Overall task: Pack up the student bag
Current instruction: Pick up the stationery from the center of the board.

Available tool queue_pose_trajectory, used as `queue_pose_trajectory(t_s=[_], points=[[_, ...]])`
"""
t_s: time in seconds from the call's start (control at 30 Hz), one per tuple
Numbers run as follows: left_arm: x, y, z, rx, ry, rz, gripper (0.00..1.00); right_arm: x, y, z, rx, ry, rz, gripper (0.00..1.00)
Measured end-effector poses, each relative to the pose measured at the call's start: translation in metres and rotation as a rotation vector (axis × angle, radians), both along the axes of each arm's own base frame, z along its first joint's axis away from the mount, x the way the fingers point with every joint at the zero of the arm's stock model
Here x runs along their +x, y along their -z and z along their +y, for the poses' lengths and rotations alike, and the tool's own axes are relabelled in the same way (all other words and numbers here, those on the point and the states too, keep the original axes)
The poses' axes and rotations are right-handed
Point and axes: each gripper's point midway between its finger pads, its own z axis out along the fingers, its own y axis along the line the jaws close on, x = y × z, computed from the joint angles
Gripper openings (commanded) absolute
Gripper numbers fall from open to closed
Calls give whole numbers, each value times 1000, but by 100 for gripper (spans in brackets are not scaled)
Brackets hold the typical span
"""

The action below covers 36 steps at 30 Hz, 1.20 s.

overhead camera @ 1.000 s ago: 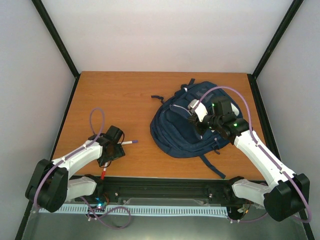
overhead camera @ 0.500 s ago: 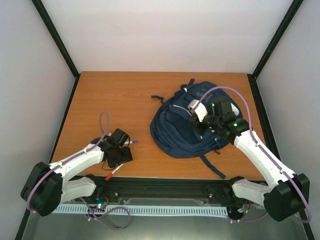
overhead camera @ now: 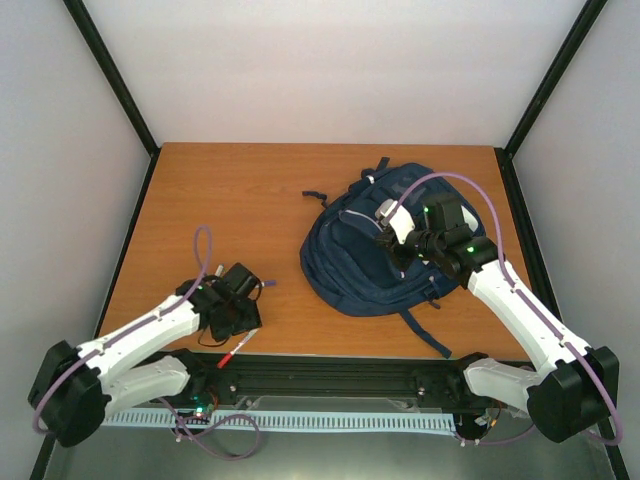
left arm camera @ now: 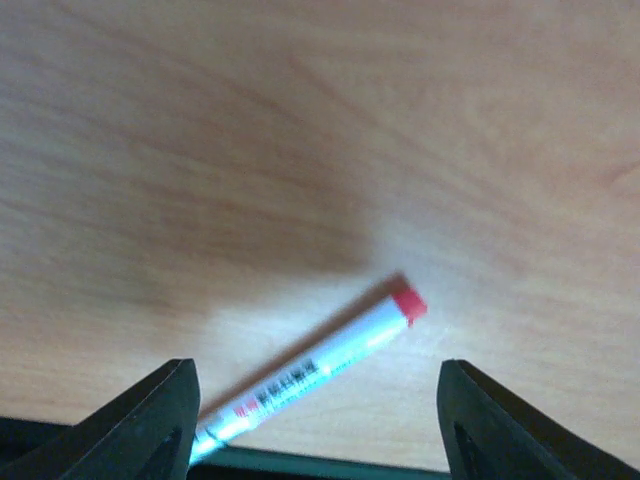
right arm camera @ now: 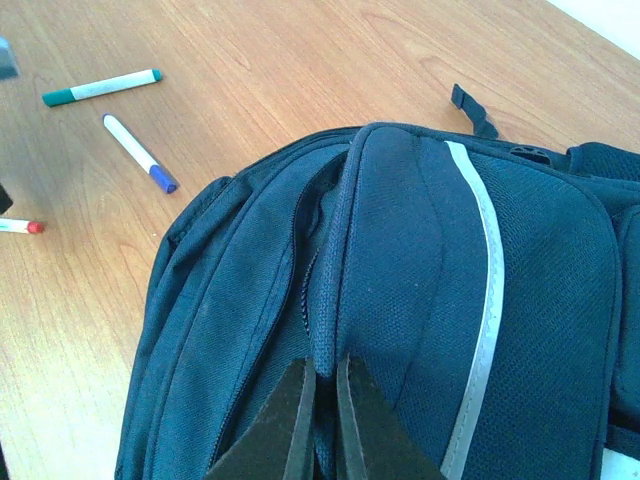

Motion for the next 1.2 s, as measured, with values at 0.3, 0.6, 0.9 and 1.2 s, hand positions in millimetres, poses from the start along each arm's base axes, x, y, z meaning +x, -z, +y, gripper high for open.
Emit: queue_pose_trajectory(t_s=[0.3,0.6,0.9,1.2], points=[[-44,24,-6,238,238,156,67,-1,2,1,1,-6,10,3],[-35,26,5,347,233,129,67,-3,1,2,6,-15,14,3],[-23,30,0,350,224,77,43,-4,2,2,5,-18,19,3],[-19,34,-19,277,245,70,14,-4,2,2,7,-20,20,3]])
